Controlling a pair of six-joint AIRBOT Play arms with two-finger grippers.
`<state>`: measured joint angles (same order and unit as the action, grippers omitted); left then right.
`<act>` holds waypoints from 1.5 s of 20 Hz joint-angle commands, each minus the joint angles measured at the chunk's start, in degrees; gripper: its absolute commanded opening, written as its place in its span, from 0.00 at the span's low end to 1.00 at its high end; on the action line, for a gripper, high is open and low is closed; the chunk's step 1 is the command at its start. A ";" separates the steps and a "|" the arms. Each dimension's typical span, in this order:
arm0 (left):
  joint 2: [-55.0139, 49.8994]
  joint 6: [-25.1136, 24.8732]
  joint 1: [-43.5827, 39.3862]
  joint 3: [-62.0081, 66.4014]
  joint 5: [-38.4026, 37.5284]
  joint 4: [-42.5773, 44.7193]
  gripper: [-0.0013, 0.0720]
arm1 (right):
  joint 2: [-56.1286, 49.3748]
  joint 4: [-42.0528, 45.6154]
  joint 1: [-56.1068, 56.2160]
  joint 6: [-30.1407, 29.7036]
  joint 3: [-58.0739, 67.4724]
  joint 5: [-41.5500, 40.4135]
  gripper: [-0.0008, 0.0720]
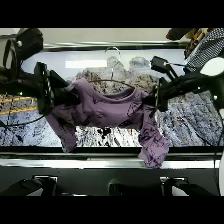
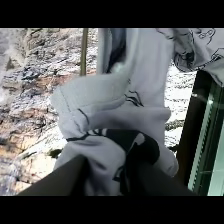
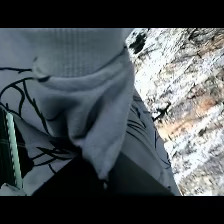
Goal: Fold the clothes and pants, and hang the long-sleeved shirts on hangers.
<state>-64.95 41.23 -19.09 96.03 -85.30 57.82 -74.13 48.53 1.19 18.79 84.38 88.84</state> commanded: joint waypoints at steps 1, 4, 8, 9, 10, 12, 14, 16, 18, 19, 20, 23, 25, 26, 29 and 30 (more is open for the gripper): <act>-0.24 7.54 0.09 -0.02 1.16 4.39 0.63 | 5.84 9.38 -0.04 3.78 0.00 0.04 0.07; -0.24 19.43 0.09 -0.02 5.88 10.56 0.87 | 10.40 11.61 -0.04 10.58 0.00 0.00 0.07; -0.24 33.86 0.15 -0.02 14.58 16.17 1.00 | 16.17 18.99 -0.04 24.37 0.00 -2.40 0.07; -0.24 39.15 0.57 -0.02 17.20 16.83 1.00 | 17.81 21.42 -0.04 26.71 0.00 -2.73 0.07; -0.24 44.06 1.18 -0.02 19.45 16.81 1.00 | 19.71 24.04 -0.04 28.76 0.00 -3.08 0.07; -0.24 51.89 2.12 -0.02 22.08 16.81 1.00 | 23.52 29.11 -0.04 33.86 0.00 -3.61 0.07; -0.24 54.01 2.12 -0.02 22.45 16.79 1.00 | 27.23 33.00 -0.04 38.51 0.00 -3.21 0.07; -0.24 54.01 1.44 -0.02 22.38 16.74 1.00 | 31.08 33.73 -0.04 41.38 0.00 -3.13 0.07; -0.24 54.01 0.46 -0.02 22.40 16.74 1.00 | 34.29 39.80 -0.04 54.95 0.00 -3.45 0.07; -0.24 53.99 -0.02 -0.02 22.40 16.74 1.00 | 35.23 47.04 -0.04 62.53 0.00 -2.78 0.08; -0.24 53.99 -0.52 -0.02 22.40 16.74 1.00 | 35.93 53.18 -0.04 65.68 0.00 -1.46 0.07; -0.24 53.99 -1.66 -0.02 22.38 16.76 1.00 | 38.29 72.39 -0.04 78.75 0.02 -4.15 0.07; -0.24 53.99 -1.86 -0.02 22.36 16.74 1.00 | 39.95 81.29 -0.04 85.53 0.55 -8.09 0.07; -0.24 53.99 -1.84 -0.02 22.34 16.74 1.00 | 40.02 84.59 -0.04 88.63 1.53 -8.81 0.07; -0.28 53.99 -1.84 -0.02 22.36 16.76 1.00 | 39.41 97.92 -0.04 95.41 2.21 -11.32 0.07; -0.33 53.99 -1.84 -0.02 22.36 16.76 1.00 | 38.34 103.23 -0.04 96.10 2.21 -10.88 0.07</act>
<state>-65.21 95.11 -20.82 96.01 -63.00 74.54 -35.07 134.74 1.13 106.61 86.11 79.79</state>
